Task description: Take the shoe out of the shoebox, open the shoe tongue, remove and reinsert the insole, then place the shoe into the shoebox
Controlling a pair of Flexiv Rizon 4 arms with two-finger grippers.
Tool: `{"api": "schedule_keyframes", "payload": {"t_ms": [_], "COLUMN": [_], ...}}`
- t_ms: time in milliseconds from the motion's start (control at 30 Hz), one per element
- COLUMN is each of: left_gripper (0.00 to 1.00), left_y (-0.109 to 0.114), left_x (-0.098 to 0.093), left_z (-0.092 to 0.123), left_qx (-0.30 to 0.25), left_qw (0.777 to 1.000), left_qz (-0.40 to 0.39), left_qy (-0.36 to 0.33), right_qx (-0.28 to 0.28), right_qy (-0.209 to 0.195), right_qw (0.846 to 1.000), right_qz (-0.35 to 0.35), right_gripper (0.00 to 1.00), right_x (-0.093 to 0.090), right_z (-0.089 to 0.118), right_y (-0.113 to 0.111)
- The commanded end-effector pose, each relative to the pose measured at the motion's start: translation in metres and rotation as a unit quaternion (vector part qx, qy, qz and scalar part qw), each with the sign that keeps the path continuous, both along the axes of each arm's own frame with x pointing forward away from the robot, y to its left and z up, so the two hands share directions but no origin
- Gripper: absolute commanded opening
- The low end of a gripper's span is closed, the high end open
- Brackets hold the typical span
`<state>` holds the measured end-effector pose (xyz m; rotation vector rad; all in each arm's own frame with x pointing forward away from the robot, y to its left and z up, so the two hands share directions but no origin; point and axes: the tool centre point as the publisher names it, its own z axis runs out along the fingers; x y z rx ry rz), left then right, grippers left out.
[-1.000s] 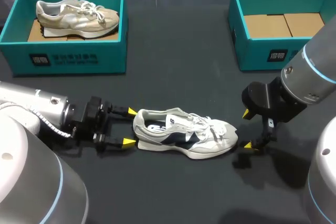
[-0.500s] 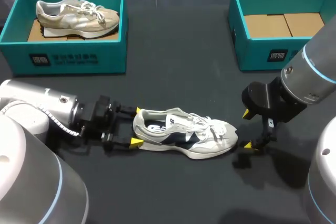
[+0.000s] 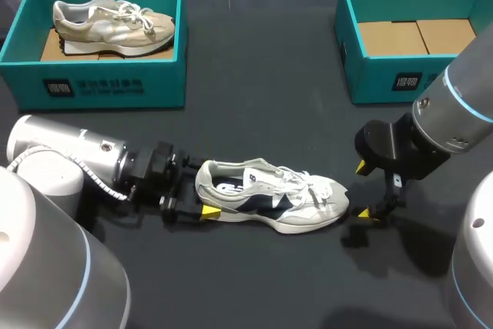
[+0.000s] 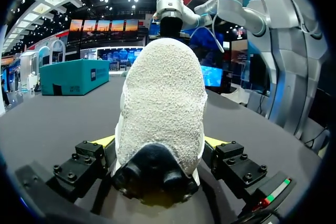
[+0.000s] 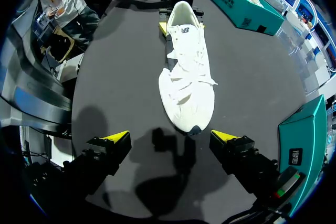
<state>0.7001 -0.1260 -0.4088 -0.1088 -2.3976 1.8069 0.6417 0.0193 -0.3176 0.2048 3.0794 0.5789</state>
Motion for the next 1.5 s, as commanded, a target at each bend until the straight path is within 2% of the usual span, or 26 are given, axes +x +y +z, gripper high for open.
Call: {"api": "schedule_keyframes", "payload": {"t_ms": [33, 467, 533, 567, 600, 633, 1500], "left_gripper": [1.00, 0.99, 0.73, 0.49, 0.36, 0.00, 0.00], "left_y": [-0.008, -0.021, -0.021, -0.021, -0.021, -0.022, -0.020], "left_x": [0.000, -0.003, -0.003, -0.003, -0.003, -0.003, -0.009], "left_z": [-0.003, -0.007, -0.008, -0.008, -0.008, -0.008, -0.005], "left_qx": [0.000, -0.003, -0.003, -0.003, -0.003, -0.004, -0.007], "left_qw": [1.000, 1.000, 1.000, 1.000, 1.000, 1.000, 1.000], "left_qz": [-0.001, -0.005, -0.004, -0.003, -0.002, -0.002, 0.027], "left_qy": [0.001, 0.005, 0.004, 0.004, 0.004, 0.003, 0.003], "right_qx": [-0.001, -0.001, -0.001, -0.001, -0.001, -0.001, -0.001], "right_qy": [-0.002, -0.002, -0.002, -0.002, -0.002, -0.002, -0.002], "right_qw": [1.000, 1.000, 1.000, 1.000, 1.000, 1.000, 1.000], "right_qz": [-0.001, -0.001, -0.001, -0.001, -0.001, -0.001, -0.001], "right_gripper": [1.00, 1.00, 1.00, 1.00, 1.00, 1.00, 1.00], "right_x": [-0.002, -0.002, -0.002, -0.002, -0.002, -0.002, -0.002], "right_z": [0.000, 0.000, 0.000, 0.000, 0.000, 0.000, 0.000], "right_y": [0.000, 0.000, 0.000, 0.000, 0.000, 0.000, 0.000]}}
